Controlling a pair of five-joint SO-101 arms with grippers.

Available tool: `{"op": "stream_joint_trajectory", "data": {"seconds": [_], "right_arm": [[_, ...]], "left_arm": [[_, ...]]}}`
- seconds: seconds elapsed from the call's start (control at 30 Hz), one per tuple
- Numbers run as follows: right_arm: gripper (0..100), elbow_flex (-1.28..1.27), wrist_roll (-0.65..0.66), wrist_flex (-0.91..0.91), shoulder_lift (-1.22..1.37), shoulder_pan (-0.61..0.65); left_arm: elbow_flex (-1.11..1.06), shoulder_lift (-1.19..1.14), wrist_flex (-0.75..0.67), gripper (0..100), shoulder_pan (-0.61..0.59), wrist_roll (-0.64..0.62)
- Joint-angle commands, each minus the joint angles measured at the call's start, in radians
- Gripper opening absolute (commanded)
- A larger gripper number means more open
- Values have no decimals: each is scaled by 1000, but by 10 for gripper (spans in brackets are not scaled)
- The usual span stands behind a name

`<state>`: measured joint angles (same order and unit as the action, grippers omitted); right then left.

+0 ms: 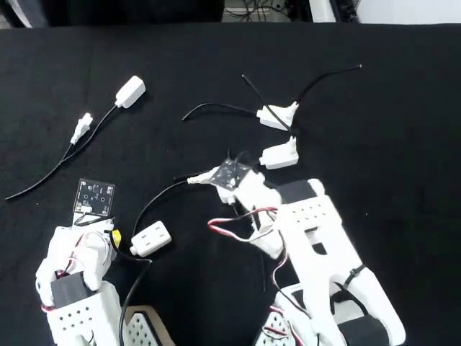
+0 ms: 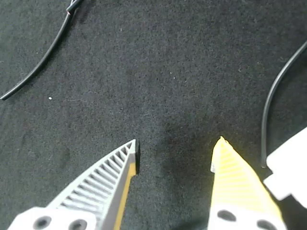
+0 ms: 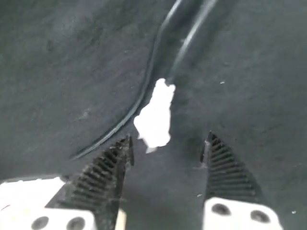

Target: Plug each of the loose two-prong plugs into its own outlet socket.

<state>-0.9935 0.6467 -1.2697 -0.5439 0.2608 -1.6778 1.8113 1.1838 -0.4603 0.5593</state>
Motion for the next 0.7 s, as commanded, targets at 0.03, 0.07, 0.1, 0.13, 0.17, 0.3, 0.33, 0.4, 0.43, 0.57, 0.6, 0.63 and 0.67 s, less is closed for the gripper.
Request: {"op": "stream_joint_trajectory", "data": {"seconds": [0.03,0.07,0.1,0.13,0.17,0.3,0.33,0.4,0.43,0.57,0.6,0.63,0.67], "right_arm": [[283,1,12,60,-4,-29],[274,1,12,64,-4,-28],[261,2,12,64,-4,-28],[247,2,12,63,-4,-28],[233,2,12,61,-4,-28],[216,1,0,58,-4,-28],[216,1,-15,58,2,-26],[216,7,-49,64,36,2],[216,10,-78,71,65,21],[212,64,-201,84,219,81],[212,82,-201,84,254,81],[212,99,-199,86,291,81],[211,116,-199,86,325,80]], "left_arm": [[-12,9,-17,249,2,5],[-12,9,-17,249,2,5],[-12,9,-17,249,2,5],[-12,9,-17,249,2,5],[-12,9,-17,249,2,5],[-12,9,-17,249,2,5],[-12,9,-17,249,2,5],[-12,9,-17,249,2,5],[-12,9,-17,249,2,5],[-12,9,-17,249,4,5],[-12,9,-17,249,4,5],[-12,9,-17,249,4,5],[-12,9,-17,249,4,5]]}}
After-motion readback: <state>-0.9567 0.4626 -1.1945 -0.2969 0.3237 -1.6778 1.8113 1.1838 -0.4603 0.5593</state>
